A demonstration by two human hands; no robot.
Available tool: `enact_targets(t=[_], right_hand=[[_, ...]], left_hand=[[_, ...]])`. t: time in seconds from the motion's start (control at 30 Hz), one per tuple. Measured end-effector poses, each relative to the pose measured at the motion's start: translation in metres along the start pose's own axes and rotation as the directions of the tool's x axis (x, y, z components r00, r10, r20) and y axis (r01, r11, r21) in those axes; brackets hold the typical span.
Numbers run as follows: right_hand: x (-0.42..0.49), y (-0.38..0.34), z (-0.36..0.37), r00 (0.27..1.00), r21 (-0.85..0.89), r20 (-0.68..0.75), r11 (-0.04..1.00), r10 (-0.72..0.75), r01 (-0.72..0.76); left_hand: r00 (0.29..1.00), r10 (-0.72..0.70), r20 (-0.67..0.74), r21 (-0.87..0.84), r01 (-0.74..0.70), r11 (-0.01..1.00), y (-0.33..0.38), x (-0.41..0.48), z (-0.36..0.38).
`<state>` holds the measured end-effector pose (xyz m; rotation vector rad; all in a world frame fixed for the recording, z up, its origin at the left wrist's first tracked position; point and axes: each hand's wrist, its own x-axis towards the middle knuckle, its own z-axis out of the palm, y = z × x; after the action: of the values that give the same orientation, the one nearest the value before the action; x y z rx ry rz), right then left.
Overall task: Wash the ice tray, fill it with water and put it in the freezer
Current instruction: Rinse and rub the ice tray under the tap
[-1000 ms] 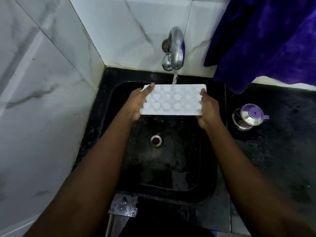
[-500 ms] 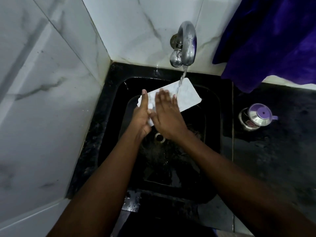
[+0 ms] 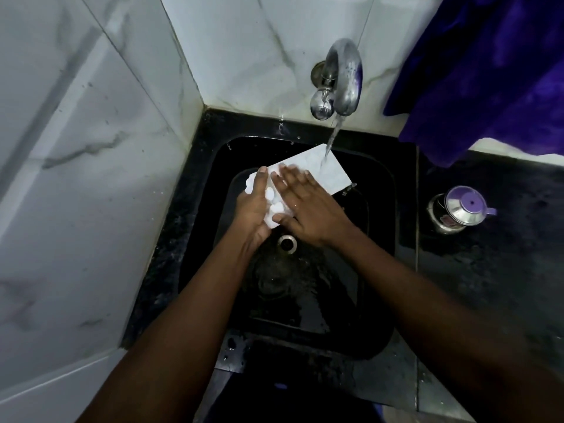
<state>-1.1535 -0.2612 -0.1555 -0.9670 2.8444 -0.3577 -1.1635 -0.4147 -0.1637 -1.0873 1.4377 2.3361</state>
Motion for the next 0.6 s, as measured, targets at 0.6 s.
enact_targets(t=[0.6], right_hand=[[0.014,-0.030,-0.018,0.669,0.834,0.480,-0.531,0.567,-0.149]], left_hand=[[0.921,0.147,0.362,0.468,-0.316,0.825,-0.026,-0.065,0.038]])
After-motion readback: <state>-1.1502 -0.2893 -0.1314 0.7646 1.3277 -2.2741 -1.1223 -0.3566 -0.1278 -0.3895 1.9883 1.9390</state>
